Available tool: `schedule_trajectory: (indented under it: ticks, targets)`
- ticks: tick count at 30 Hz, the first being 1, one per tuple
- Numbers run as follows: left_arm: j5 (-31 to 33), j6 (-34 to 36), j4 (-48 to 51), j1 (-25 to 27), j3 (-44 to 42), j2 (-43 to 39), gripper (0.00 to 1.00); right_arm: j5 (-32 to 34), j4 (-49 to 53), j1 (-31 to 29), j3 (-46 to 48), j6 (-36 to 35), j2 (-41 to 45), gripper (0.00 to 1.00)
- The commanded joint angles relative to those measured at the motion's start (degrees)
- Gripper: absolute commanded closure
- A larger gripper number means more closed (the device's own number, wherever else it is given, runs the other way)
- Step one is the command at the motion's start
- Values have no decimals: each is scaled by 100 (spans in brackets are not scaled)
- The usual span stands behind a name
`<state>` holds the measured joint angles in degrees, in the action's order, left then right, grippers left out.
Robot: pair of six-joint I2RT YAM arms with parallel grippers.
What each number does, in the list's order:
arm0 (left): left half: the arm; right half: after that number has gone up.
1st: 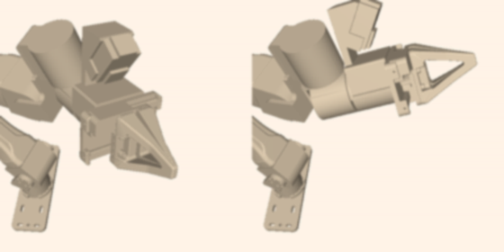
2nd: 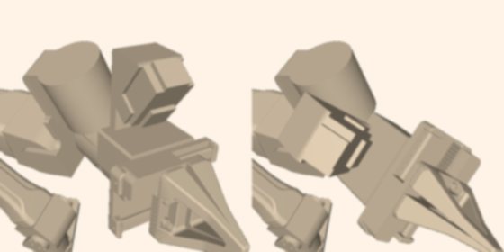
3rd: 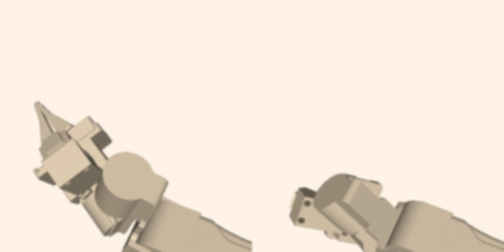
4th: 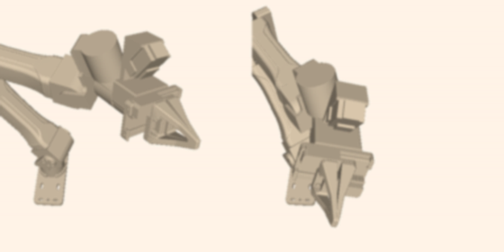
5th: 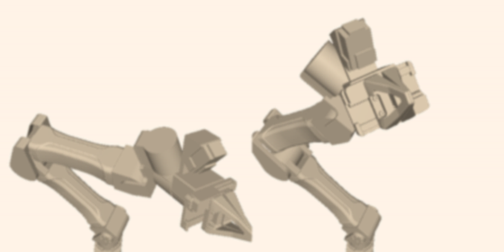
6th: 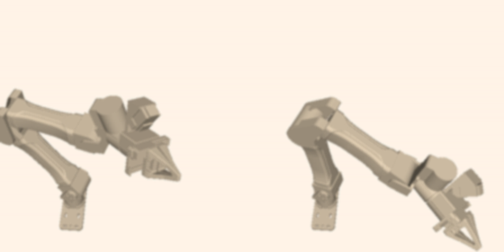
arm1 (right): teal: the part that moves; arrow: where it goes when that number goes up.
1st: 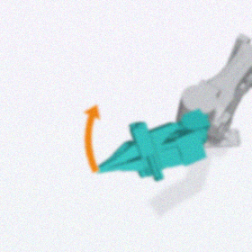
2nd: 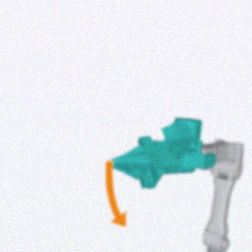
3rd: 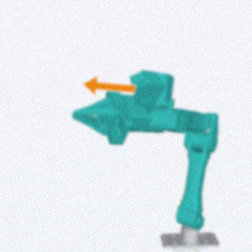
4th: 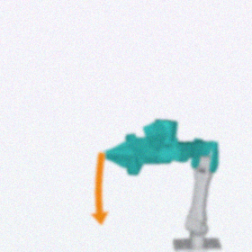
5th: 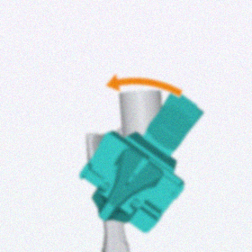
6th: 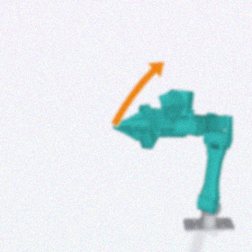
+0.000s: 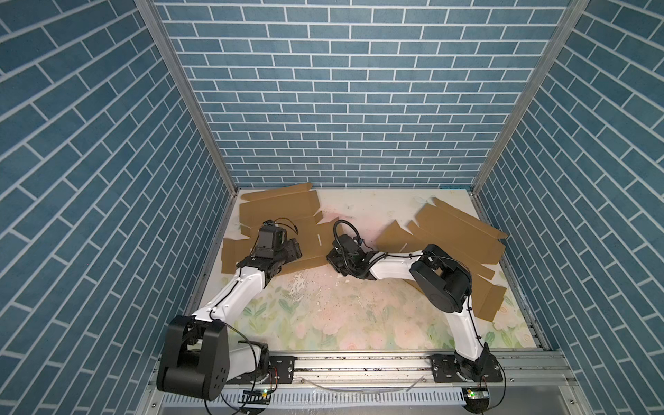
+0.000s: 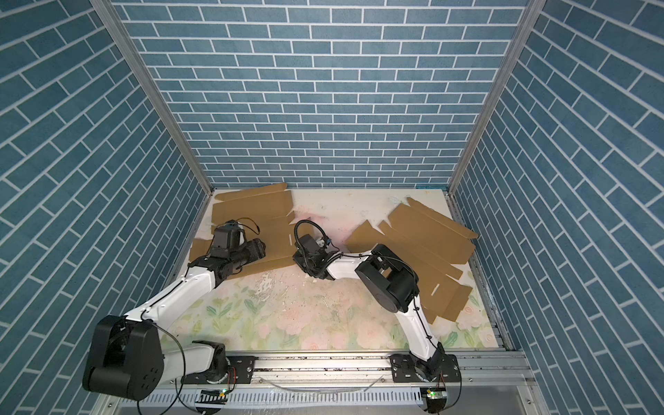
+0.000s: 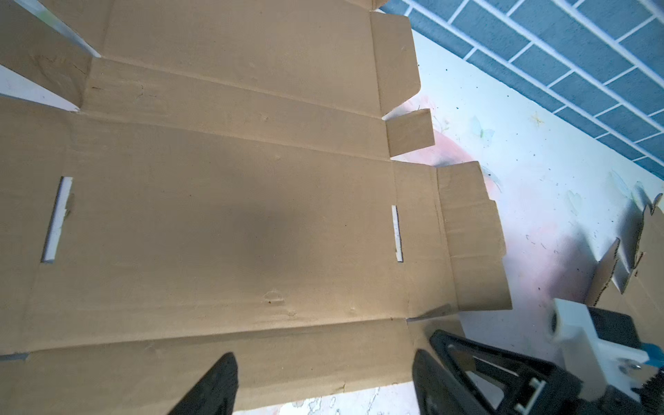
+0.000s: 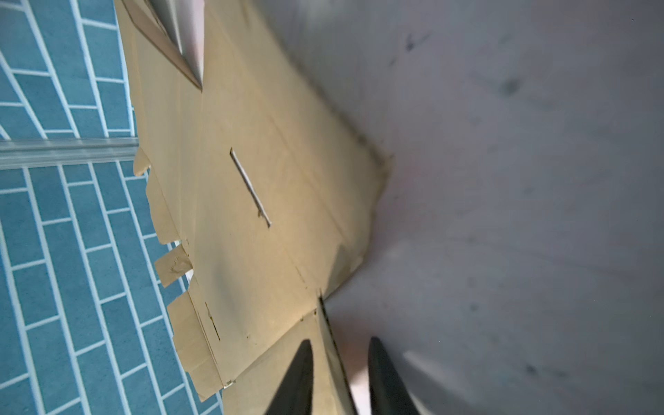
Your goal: Fold the paper box
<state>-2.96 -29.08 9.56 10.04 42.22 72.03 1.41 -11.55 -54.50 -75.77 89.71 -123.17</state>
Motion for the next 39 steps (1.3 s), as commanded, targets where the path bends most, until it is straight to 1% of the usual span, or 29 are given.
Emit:
schedule_trajectory:
  ticks: [1, 4, 6, 8, 10, 12, 15, 17, 18, 20, 22, 25, 27, 28, 30, 31, 35, 39]
  targets:
    - [-147, 86, 314, -2, 339, -148, 23, -88, 52, -21, -217, 135, -207, 81]
    - [-236, 247, 684, -2, 658, -274, 23, -181, 224, 45, -220, -277, -132, 94]
    - [-292, 424, 1006, -2, 927, -355, 23, -416, 208, 163, -175, -625, -65, 100]
    - [-326, 601, 1394, -2, 1238, -425, 23, -877, 391, 313, -211, -1025, -15, 100]
    - [-405, 757, 1806, -2, 1557, -495, 24, -1475, 746, 474, -288, -1556, 62, 100]
    - [-484, 874, 2124, 6, 1801, -553, 24, -1908, 1199, 637, -206, -2171, 277, 100]
    - [-566, 983, 2469, 15, 2070, -637, 24, -2310, 2037, 947, 122, -3109, 791, 100]
    - [-648, 1011, 2582, 40, 2193, -665, 24, -2426, 2594, 1158, 352, -3758, 1196, 100]
    - [-697, 1010, 2616, 70, 2241, -669, 25, -2476, 3008, 1294, 351, -4208, 1386, 100]
    - [-732, 1021, 2634, 163, 2298, -649, 25, -2358, 3965, 1542, 188, -5148, 1624, 100]
    - [-747, 1021, 2621, 302, 2317, -604, 25, -2226, 4871, 1763, -117, -6073, 1678, 100]
    - [-817, 1024, 2607, 548, 2326, -516, 25, -1976, 6389, 1922, -873, -7512, 1451, 100]
    - [-886, 1042, 2615, 696, 2333, -481, 25, -1477, 7227, 1925, -1329, -8231, 1224, 100]
    - [-915, 1073, 2637, 756, 2335, -461, 26, -1179, 7434, 1926, -1444, -8472, 1169, 100]
    - [-981, 1131, 2707, 824, 2326, -429, 25, -334, 7719, 1941, -1705, -8763, 1048, 100]
    - [-1005, 1149, 2737, 832, 2318, -418, 25, -115, 7806, 1958, -1844, -8858, 987, 100]
    - [-1074, 1269, 2858, 836, 2281, -427, 25, 172, 8170, 1972, -2517, -9533, 744, 100]
    - [-1166, 1257, 2733, 837, 2094, -449, 25, 122, 7992, 1961, -3027, -9875, 693, 100]
